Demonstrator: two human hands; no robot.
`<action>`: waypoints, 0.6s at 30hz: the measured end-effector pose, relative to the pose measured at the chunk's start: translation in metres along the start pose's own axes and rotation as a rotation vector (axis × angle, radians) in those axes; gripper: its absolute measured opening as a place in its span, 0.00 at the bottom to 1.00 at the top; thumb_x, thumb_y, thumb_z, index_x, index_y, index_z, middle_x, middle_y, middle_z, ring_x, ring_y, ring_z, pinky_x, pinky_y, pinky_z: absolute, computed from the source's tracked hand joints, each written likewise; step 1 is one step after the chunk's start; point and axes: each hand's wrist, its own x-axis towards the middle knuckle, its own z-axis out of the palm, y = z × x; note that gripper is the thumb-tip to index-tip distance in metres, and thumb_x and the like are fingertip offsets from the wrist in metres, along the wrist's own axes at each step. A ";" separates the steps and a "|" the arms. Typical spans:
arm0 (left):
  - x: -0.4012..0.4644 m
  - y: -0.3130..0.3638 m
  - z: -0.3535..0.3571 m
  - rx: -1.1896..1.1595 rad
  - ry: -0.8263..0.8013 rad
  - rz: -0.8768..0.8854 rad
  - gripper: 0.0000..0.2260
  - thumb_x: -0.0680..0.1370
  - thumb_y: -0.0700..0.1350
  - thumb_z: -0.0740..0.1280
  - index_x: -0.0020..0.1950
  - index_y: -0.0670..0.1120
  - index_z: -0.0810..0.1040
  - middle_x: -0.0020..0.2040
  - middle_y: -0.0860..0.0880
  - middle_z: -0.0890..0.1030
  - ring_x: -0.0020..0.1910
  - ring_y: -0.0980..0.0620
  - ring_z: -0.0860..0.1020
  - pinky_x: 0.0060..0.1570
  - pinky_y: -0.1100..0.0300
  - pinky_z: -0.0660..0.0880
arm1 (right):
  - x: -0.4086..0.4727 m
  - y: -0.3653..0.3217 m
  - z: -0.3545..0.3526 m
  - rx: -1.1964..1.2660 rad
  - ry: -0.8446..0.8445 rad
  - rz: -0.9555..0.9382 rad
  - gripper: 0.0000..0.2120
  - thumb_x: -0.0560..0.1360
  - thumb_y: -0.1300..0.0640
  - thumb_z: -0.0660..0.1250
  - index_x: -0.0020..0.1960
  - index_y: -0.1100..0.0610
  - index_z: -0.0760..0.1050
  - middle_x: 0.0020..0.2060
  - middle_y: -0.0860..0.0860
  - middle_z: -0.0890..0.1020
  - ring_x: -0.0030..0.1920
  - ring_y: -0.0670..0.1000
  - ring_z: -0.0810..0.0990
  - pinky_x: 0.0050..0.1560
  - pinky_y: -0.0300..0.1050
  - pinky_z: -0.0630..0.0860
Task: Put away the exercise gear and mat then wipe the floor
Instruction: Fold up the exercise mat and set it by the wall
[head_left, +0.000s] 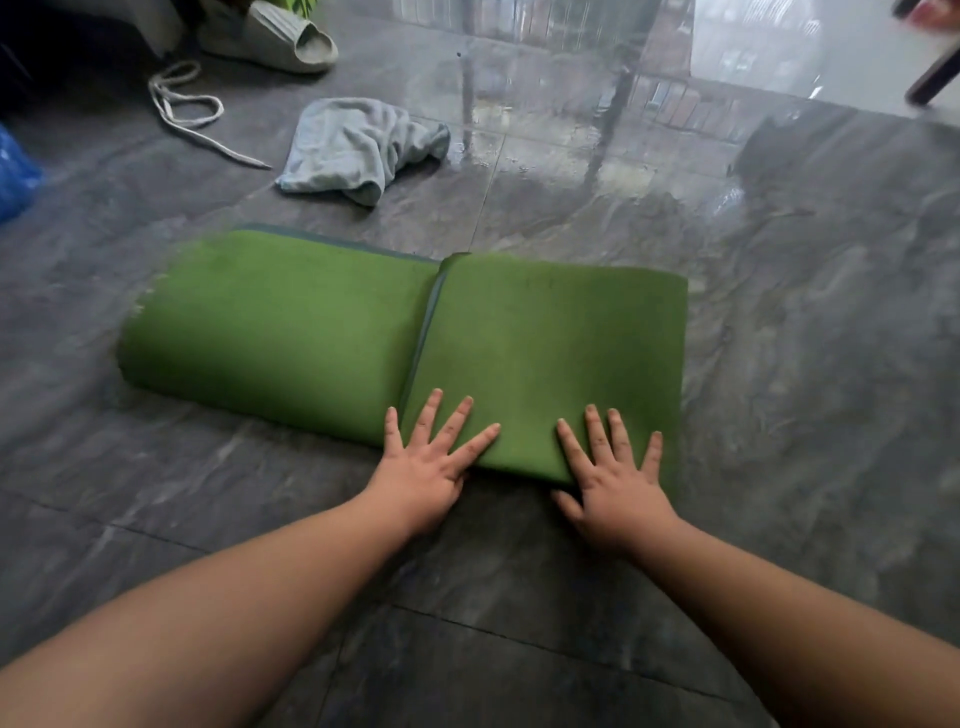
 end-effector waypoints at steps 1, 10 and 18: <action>0.001 0.000 0.001 -0.003 0.001 0.000 0.32 0.82 0.55 0.50 0.66 0.70 0.23 0.72 0.56 0.24 0.74 0.42 0.26 0.67 0.26 0.37 | 0.002 0.002 0.000 0.009 -0.012 -0.004 0.41 0.77 0.32 0.51 0.77 0.43 0.29 0.78 0.54 0.31 0.76 0.59 0.28 0.68 0.76 0.33; 0.008 -0.012 -0.013 0.083 -0.101 0.052 0.41 0.78 0.40 0.54 0.70 0.70 0.26 0.77 0.55 0.29 0.76 0.44 0.29 0.70 0.29 0.43 | 0.007 0.001 0.009 -0.001 -0.007 0.021 0.45 0.75 0.32 0.56 0.76 0.43 0.27 0.77 0.55 0.30 0.76 0.60 0.29 0.68 0.76 0.34; -0.016 -0.065 0.004 -0.034 0.146 -0.013 0.49 0.75 0.54 0.68 0.74 0.62 0.29 0.79 0.51 0.35 0.78 0.49 0.36 0.74 0.38 0.42 | 0.003 -0.069 -0.013 -0.063 0.181 -0.204 0.44 0.65 0.51 0.68 0.79 0.56 0.57 0.79 0.57 0.56 0.79 0.63 0.51 0.69 0.76 0.50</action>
